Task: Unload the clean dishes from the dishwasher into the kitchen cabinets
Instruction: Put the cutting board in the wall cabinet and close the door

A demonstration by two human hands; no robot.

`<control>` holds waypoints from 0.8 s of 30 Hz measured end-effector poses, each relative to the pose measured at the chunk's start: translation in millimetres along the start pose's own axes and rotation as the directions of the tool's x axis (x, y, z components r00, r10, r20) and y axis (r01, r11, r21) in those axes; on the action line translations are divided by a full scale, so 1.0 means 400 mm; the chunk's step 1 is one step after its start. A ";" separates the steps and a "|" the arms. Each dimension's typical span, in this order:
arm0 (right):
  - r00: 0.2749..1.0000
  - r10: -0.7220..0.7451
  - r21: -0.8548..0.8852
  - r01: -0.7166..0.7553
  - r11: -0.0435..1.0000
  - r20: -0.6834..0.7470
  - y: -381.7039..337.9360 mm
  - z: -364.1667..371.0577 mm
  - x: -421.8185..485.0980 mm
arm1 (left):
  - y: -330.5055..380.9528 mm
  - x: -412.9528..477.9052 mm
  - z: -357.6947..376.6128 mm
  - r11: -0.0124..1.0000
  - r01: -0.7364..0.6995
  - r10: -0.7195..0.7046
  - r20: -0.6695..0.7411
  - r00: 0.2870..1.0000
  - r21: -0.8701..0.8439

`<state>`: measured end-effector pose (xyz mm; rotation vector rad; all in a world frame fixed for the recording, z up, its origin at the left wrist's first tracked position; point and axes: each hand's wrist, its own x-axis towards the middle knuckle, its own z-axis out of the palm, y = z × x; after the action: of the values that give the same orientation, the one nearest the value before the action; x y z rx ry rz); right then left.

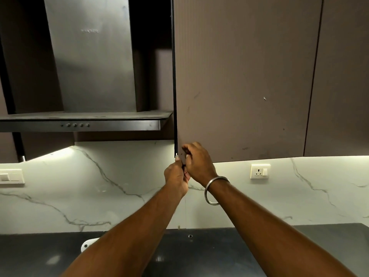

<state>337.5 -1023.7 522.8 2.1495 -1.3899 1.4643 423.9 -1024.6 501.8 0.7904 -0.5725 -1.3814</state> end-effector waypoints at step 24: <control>0.967 0.003 -0.233 0.058 0.971 0.255 0.045 0.032 0.024 | 0.007 0.134 0.027 0.993 0.040 -0.043 0.019 0.999 0.107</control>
<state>332.4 -1046.6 518.3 2.2452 -1.5220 0.9769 424.3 -1079.2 505.9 0.8787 -0.6536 -1.4077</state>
